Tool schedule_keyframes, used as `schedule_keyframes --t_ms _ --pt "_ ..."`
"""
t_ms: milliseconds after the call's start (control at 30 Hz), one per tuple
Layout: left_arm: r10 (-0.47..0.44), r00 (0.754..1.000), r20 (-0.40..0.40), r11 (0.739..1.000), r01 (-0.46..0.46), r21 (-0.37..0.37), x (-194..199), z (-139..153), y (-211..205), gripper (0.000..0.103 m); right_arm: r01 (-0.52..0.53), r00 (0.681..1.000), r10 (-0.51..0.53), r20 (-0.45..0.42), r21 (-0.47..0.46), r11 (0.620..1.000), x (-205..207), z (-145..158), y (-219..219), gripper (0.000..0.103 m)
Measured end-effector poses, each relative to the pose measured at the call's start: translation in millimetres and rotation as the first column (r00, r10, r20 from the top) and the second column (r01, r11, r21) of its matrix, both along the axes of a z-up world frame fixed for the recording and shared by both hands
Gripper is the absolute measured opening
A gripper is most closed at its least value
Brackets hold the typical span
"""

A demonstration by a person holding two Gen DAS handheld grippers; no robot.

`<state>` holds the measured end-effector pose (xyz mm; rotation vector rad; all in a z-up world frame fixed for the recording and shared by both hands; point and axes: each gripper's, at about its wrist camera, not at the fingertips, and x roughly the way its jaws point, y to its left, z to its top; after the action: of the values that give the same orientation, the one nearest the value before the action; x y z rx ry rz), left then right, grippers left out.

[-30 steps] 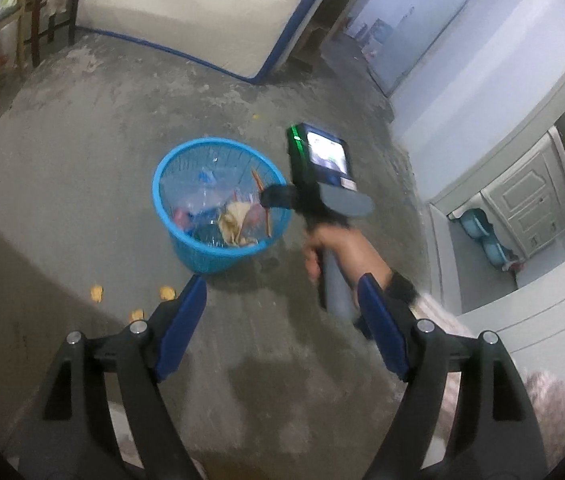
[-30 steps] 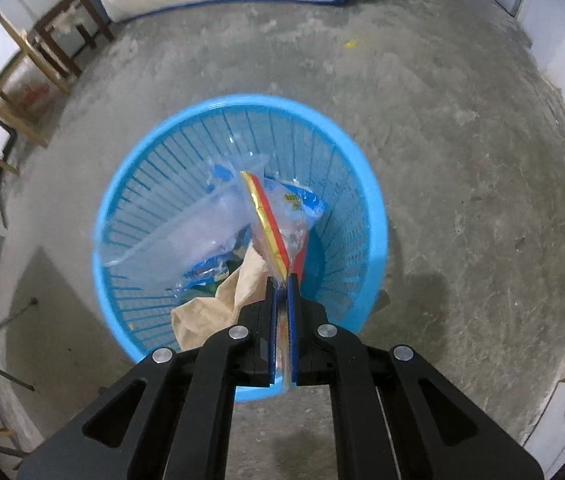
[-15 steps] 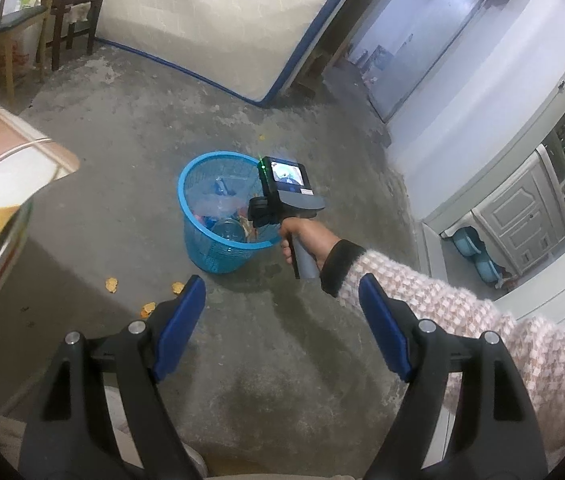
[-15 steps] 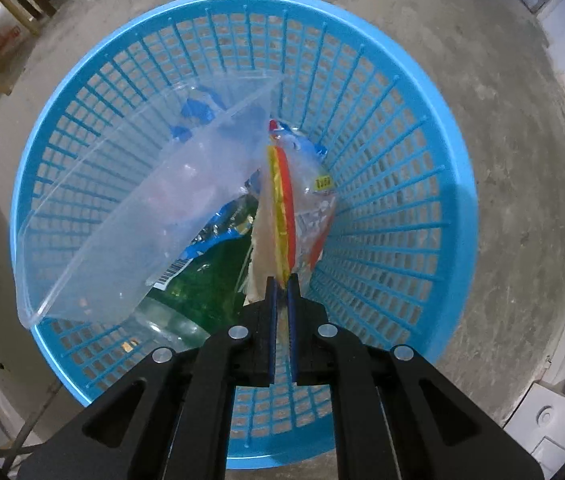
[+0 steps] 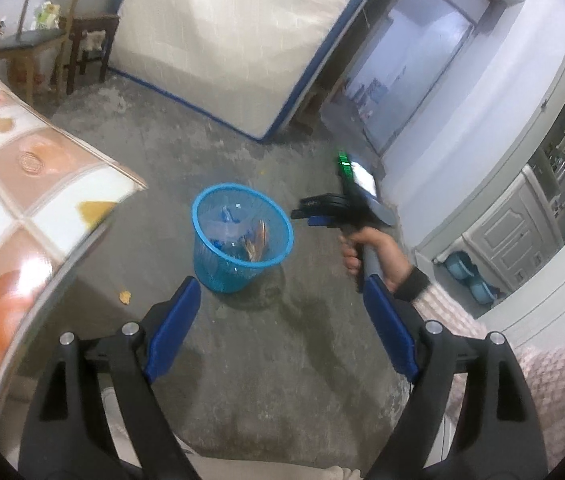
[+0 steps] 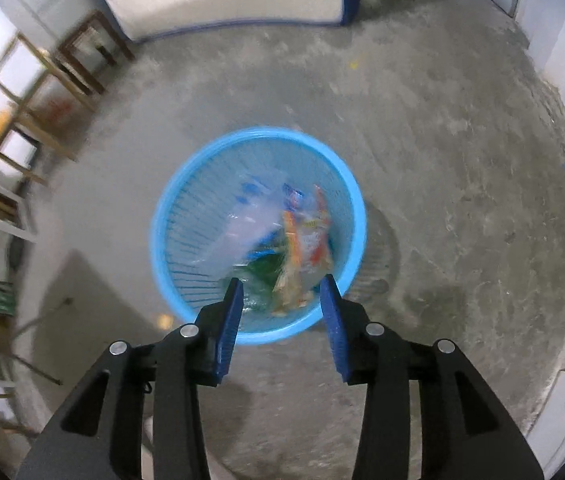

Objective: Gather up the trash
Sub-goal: 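Open the left tool over the wastebasket while the right tool releases the clear bag, then move both tools back to the table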

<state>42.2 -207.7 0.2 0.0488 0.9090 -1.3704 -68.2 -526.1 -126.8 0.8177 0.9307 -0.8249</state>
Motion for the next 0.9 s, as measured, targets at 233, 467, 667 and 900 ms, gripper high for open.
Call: schedule_keyframes --t_ms 233,467,667,900 --pt "0.138 0.99 0.025 0.988 -0.136 -0.078 14 26 63 0.083 -0.167 0.949 0.202 0.243 -0.157 0.973 17 110 93 0.072" --pt "0.385 0.922 0.04 0.918 -0.378 -0.119 48 40 146 0.086 -0.433 0.772 0.43 0.468 -0.109 0.895 89 161 173 0.077" --pt "0.571 0.816 0.084 0.82 -0.564 -0.098 77 40 219 0.086 -0.666 0.605 0.55 0.576 -0.013 0.746 168 161 251 0.077" --pt "0.754 0.629 0.189 0.644 -0.765 -0.026 120 51 288 0.086 -0.714 0.611 0.558 0.561 0.087 0.695 232 134 291 0.077"
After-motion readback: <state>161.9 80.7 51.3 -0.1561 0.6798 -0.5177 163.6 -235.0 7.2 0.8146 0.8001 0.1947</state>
